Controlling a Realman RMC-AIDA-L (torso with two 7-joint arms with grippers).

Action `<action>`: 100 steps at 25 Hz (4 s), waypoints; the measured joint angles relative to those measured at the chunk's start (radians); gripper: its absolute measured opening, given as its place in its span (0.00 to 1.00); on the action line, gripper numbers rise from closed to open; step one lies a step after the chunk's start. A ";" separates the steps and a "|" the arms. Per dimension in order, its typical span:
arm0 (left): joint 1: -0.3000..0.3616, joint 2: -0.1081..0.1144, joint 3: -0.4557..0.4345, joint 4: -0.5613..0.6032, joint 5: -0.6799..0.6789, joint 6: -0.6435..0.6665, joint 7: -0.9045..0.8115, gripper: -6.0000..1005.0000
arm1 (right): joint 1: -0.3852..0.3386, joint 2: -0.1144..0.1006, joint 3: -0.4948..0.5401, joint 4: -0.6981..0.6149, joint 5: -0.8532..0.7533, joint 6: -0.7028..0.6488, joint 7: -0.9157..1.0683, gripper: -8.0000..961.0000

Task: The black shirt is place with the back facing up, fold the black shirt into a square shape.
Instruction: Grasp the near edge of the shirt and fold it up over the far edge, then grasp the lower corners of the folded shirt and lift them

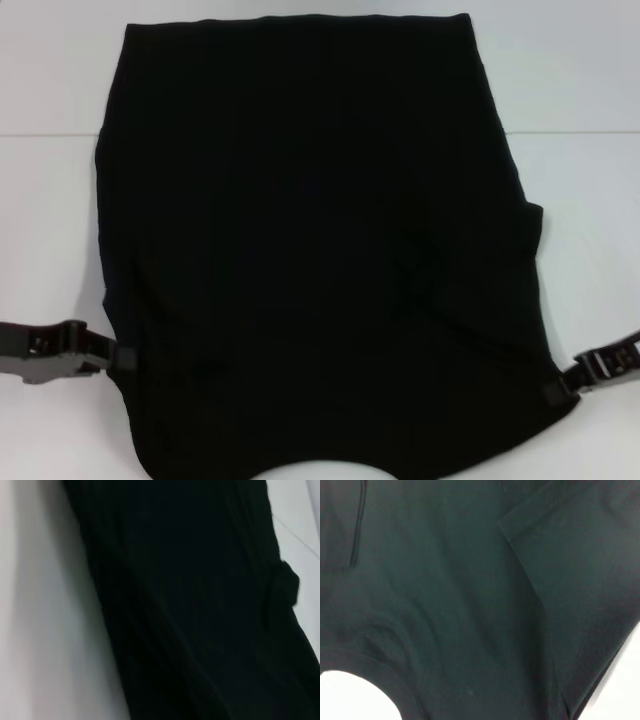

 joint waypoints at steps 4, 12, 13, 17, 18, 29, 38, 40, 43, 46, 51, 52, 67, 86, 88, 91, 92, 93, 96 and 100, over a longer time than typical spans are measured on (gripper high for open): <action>0.003 0.000 0.035 0.000 0.006 0.058 0.012 0.06 | -0.057 0.002 0.010 -0.081 0.000 -0.086 0.023 0.07; 0.028 -0.014 0.086 0.003 0.015 0.186 0.027 0.06 | -0.182 0.031 0.013 -0.220 -0.003 -0.216 0.059 0.07; 0.032 -0.017 0.092 0.003 0.017 0.199 0.027 0.06 | -0.195 0.034 0.016 -0.231 -0.003 -0.228 0.058 0.07; 0.035 -0.023 0.089 0.001 -0.004 0.216 0.030 0.06 | -0.203 0.032 0.066 -0.240 0.019 -0.238 0.029 0.07; 0.026 -0.018 0.074 -0.006 -0.029 0.213 0.031 0.06 | -0.192 0.027 0.093 -0.231 0.037 -0.239 0.012 0.07; -0.144 0.014 -0.018 -0.234 -0.233 -0.193 -0.061 0.06 | -0.016 -0.056 0.280 0.025 0.252 0.051 -0.075 0.07; -0.249 -0.004 0.082 -0.356 -0.239 -0.746 -0.067 0.06 | 0.083 -0.018 0.150 0.202 0.261 0.613 -0.083 0.07; -0.251 -0.021 0.135 -0.359 -0.237 -0.823 -0.071 0.06 | 0.100 -0.002 0.103 0.248 0.261 0.750 -0.084 0.07; -0.247 -0.046 0.187 -0.338 -0.236 -0.910 -0.070 0.06 | 0.110 0.027 0.057 0.271 0.261 0.878 -0.085 0.07; -0.244 -0.061 0.214 -0.308 -0.237 -0.955 -0.057 0.06 | 0.118 0.043 0.035 0.267 0.261 0.943 -0.085 0.07; -0.267 -0.063 0.231 -0.292 -0.242 -0.998 -0.033 0.06 | 0.149 0.039 0.032 0.270 0.261 0.987 -0.085 0.07; -0.276 -0.062 0.234 -0.291 -0.243 -1.014 -0.033 0.06 | 0.156 0.037 0.032 0.272 0.261 0.995 -0.085 0.07; -0.315 -0.097 0.315 -0.296 -0.244 -1.227 -0.026 0.06 | 0.231 0.043 -0.097 0.316 0.261 1.166 -0.085 0.07; -0.173 0.007 0.248 -0.117 -0.284 -0.530 -0.240 0.34 | 0.216 -0.076 -0.092 0.101 0.247 0.628 0.178 0.40; -0.149 0.018 0.208 -0.114 -0.264 -0.472 -0.194 0.43 | 0.217 -0.078 -0.077 0.086 0.223 0.584 0.196 0.44; -0.114 0.020 0.174 -0.113 -0.220 -0.451 -0.134 0.64 | 0.223 -0.078 -0.064 0.084 0.190 0.567 0.218 0.51; -0.103 0.017 0.164 -0.112 -0.208 -0.455 -0.117 0.72 | 0.224 -0.077 -0.062 0.085 0.184 0.564 0.223 0.53; -0.094 0.014 0.150 -0.112 -0.203 -0.464 -0.102 0.74 | 0.224 -0.077 -0.062 0.086 0.183 0.564 0.226 0.56; -0.071 0.009 0.117 -0.134 -0.197 -0.510 -0.080 0.82 | 0.220 -0.077 -0.062 0.088 0.182 0.562 0.227 0.70; -0.068 0.006 0.117 -0.152 -0.194 -0.548 -0.079 0.83 | 0.216 -0.077 -0.062 0.090 0.182 0.560 0.227 0.82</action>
